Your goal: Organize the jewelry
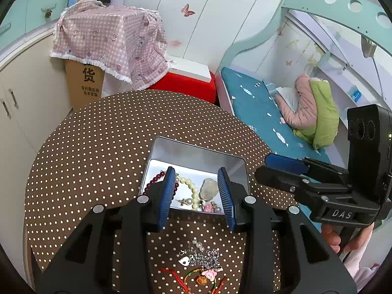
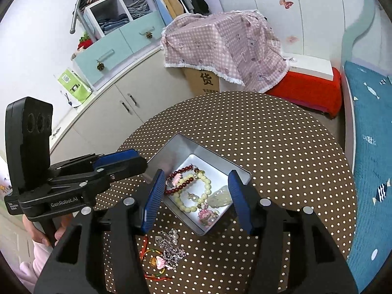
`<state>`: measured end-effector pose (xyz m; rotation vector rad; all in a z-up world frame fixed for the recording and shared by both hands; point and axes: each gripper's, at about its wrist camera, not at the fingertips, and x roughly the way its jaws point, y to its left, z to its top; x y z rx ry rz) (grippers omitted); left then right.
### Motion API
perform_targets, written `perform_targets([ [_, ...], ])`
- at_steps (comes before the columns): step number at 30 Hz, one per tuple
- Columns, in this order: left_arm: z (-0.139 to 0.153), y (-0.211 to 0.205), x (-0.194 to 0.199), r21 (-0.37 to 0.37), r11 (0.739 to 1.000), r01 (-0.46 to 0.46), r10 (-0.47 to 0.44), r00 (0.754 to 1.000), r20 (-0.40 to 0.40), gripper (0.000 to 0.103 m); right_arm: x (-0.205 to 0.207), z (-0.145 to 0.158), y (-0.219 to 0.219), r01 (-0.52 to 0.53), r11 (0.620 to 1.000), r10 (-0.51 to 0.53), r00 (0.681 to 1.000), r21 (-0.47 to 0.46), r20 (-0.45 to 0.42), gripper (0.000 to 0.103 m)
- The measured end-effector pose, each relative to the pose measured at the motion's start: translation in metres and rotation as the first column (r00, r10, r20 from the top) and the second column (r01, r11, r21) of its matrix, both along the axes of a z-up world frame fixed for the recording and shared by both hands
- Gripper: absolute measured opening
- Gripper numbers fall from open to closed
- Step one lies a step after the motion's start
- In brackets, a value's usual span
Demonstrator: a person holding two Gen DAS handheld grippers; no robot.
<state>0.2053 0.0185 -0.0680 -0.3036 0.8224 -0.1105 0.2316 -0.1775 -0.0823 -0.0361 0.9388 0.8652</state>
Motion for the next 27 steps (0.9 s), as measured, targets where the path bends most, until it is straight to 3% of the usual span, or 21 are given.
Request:
perform_targets([
  [2, 0.0, -0.003, -0.005, 0.017, 1.0, 0.005, -0.005, 1.0, -0.001, 0.039, -0.004, 0.002, -0.004, 0.001, 1.0, -0.002, 1.0, 0.006, 0.007, 0.052],
  [4, -0.002, -0.005, -0.01, 0.019, 1.0, 0.009, -0.009, 1.0, -0.001, 0.049, -0.009, 0.001, -0.007, 0.0, 1.0, 0.0, 1.0, 0.009, 0.002, 0.052],
  [20, -0.032, -0.008, -0.063, 0.023, 1.0, -0.004, 0.005, 0.998, -0.059, 0.049, -0.052, -0.019, -0.004, -0.029, 0.997, 0.028, 1.0, -0.066, -0.01, 0.052],
  [27, -0.054, -0.002, -0.097, 0.001, 1.0, -0.024, 0.024, 0.994, -0.105, 0.05, -0.079, -0.042, 0.007, -0.087, 0.986, 0.085, 0.996, -0.141, -0.023, 0.052],
])
